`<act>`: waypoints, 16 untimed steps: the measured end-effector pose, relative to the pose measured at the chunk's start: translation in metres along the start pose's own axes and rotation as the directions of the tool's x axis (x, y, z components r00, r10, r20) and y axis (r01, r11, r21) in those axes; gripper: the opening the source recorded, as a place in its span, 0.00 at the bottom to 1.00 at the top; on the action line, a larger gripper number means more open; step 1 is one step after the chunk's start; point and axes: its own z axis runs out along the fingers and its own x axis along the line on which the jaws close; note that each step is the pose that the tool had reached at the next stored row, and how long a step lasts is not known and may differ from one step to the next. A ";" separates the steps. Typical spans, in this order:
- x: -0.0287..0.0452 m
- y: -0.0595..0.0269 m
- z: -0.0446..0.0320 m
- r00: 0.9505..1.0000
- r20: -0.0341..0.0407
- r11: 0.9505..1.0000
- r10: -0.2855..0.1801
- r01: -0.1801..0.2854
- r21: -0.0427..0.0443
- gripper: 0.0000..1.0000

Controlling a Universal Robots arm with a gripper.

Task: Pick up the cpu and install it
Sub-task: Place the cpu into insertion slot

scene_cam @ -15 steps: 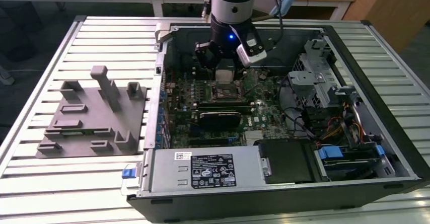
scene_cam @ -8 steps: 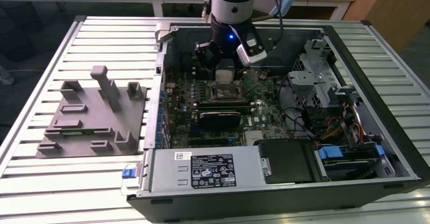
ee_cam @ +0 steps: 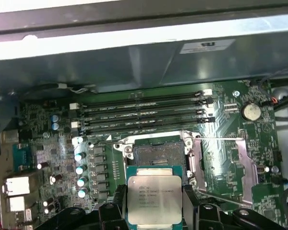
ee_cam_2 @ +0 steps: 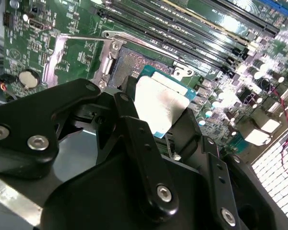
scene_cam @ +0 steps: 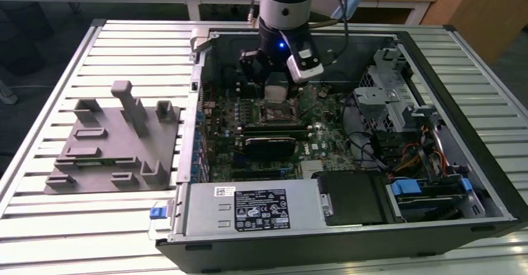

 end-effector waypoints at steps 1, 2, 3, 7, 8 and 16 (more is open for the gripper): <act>0.0000 0.0000 0.0000 1.000 0.001 1.000 0.014 -0.014 0.000 0.54; 0.0000 0.0000 0.0000 1.000 0.001 1.000 0.029 -0.029 0.000 0.54; 0.0000 0.0000 0.0000 0.999 0.002 0.999 0.044 -0.044 0.000 0.54; 0.0000 0.0000 0.0000 0.995 0.005 0.995 0.103 -0.103 0.001 0.54; 0.0000 0.0000 0.0000 0.993 0.005 0.993 0.117 -0.117 0.001 0.54; 0.0000 0.0000 0.0000 0.974 0.011 0.974 0.225 -0.225 0.001 0.54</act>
